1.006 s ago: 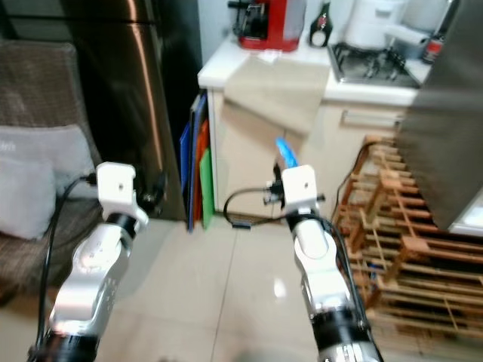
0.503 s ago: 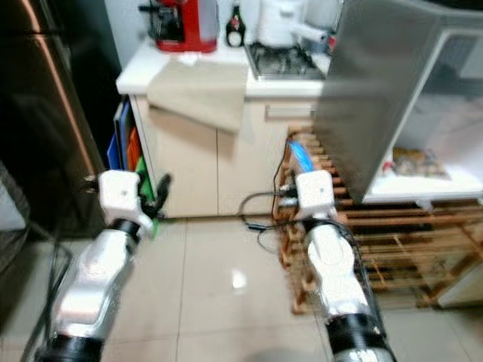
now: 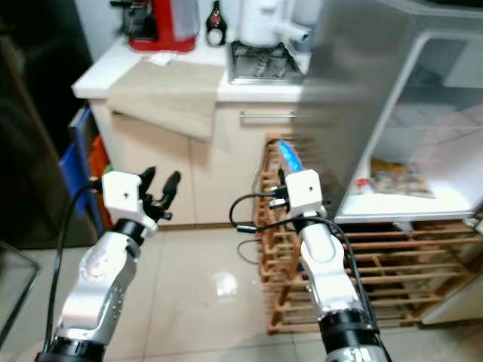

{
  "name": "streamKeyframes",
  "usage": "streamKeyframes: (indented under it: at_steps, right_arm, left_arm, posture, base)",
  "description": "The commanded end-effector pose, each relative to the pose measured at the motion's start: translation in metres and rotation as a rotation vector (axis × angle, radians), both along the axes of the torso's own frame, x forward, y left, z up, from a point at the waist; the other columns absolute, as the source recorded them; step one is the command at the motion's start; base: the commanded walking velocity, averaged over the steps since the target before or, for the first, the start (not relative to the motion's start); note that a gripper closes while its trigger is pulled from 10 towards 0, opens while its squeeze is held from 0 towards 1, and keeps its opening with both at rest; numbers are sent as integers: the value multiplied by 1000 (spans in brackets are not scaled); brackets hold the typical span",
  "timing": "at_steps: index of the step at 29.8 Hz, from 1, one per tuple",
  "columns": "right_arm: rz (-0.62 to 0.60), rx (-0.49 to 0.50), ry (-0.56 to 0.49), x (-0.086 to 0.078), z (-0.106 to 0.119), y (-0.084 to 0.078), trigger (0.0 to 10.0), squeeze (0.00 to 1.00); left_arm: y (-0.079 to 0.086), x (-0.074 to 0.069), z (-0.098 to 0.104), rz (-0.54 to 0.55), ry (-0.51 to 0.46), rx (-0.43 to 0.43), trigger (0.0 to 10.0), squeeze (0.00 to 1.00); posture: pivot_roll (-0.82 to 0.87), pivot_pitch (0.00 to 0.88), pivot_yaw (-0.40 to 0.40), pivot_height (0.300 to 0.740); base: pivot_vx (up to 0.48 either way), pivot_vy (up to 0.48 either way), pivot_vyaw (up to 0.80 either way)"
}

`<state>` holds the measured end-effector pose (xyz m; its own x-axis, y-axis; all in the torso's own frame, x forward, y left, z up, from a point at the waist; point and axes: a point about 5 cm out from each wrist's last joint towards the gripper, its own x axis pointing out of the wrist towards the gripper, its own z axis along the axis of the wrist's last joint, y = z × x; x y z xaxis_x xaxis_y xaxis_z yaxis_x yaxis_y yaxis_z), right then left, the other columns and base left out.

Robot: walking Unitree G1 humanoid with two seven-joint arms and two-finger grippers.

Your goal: Restocking fridge

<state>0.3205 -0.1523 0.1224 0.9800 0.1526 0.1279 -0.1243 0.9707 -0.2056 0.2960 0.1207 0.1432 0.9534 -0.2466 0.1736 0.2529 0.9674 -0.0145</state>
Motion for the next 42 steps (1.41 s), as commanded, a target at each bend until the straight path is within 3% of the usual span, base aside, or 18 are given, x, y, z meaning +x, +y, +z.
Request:
streamKeyframes:
  at_steps: [1,23,34,42]
  right_arm:
    - [26,22,-23,1,5,7,0,0]
    - [22,31,2,0,2,2,0,0]
    - [18,30,10,0,1,0,0,0]
    - [25,30,14,-1,-1,2,0,0]
  left_arm:
    - [5,0,0,11,0,-8,10000,0]
    - [4,-1,-1,-4,18,-27,10000,0]
    - [5,4,-4,19,44,7,10000,0]
    - [3,5,-3,-5,41,-12,10000,0]
  posture:
    - [-113,0,10,740]
    - [-117,0,9,740]
    - [-117,0,9,740]
    - [-116,0,10,740]
  base:
    - [0,0,0]
    - [29,-391,0]
    - [78,0,0]
    - [434,0,0]
